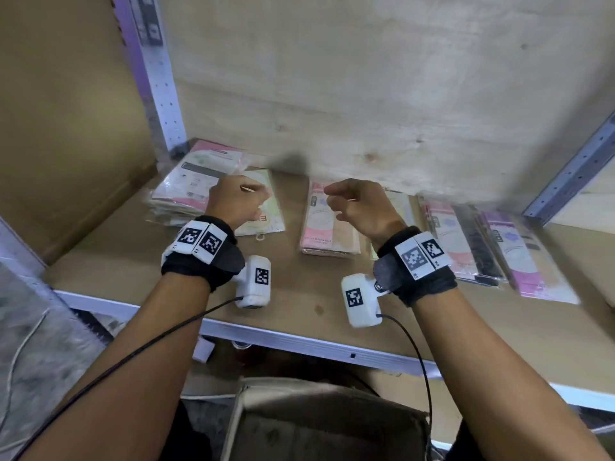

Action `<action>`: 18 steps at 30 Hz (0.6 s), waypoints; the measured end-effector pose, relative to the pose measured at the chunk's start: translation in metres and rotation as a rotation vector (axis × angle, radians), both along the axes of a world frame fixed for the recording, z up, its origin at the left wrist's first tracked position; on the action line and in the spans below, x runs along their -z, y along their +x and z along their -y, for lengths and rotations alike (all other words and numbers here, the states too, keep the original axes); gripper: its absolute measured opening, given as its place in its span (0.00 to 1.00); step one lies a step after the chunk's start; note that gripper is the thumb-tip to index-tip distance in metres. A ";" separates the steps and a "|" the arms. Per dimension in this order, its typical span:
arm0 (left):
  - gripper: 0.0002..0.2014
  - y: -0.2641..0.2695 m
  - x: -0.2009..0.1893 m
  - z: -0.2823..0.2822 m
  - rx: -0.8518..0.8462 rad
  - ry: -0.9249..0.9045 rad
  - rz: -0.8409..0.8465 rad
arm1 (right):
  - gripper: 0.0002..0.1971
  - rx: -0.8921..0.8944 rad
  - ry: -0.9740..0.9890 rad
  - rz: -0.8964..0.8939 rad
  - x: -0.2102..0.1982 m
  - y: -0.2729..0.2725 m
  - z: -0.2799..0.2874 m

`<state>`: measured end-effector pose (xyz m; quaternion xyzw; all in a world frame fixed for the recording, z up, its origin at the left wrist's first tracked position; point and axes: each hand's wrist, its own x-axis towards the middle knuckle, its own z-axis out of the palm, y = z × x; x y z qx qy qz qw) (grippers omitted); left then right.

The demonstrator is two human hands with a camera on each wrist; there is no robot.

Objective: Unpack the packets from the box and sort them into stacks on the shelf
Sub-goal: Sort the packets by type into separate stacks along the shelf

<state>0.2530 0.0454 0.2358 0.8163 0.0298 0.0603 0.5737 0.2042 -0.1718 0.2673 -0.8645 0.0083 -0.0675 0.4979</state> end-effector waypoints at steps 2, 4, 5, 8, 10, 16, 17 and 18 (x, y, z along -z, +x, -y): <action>0.05 -0.003 -0.006 -0.013 -0.046 -0.037 0.046 | 0.07 -0.064 -0.022 -0.033 -0.002 0.011 -0.022; 0.05 -0.007 -0.013 -0.023 -0.070 -0.107 0.088 | 0.07 -0.131 -0.050 -0.102 0.001 0.026 -0.046; 0.05 -0.008 -0.015 -0.027 -0.080 -0.134 0.110 | 0.06 -0.151 -0.066 -0.142 0.003 0.034 -0.057; 0.08 -0.012 -0.021 -0.036 -0.097 -0.137 0.163 | 0.12 -0.170 -0.185 -0.243 0.012 0.055 -0.083; 0.09 -0.014 -0.021 -0.041 -0.095 -0.106 0.178 | 0.16 -0.184 -0.309 -0.272 0.014 0.066 -0.095; 0.08 -0.022 -0.021 -0.050 -0.057 -0.026 0.168 | 0.15 -0.041 -0.255 -0.360 0.019 0.089 -0.107; 0.07 -0.022 -0.023 -0.051 -0.058 -0.036 0.169 | 0.15 -0.013 -0.244 -0.376 0.019 0.091 -0.108; 0.08 -0.022 -0.025 -0.053 -0.060 -0.047 0.171 | 0.16 0.004 -0.229 -0.406 0.021 0.093 -0.109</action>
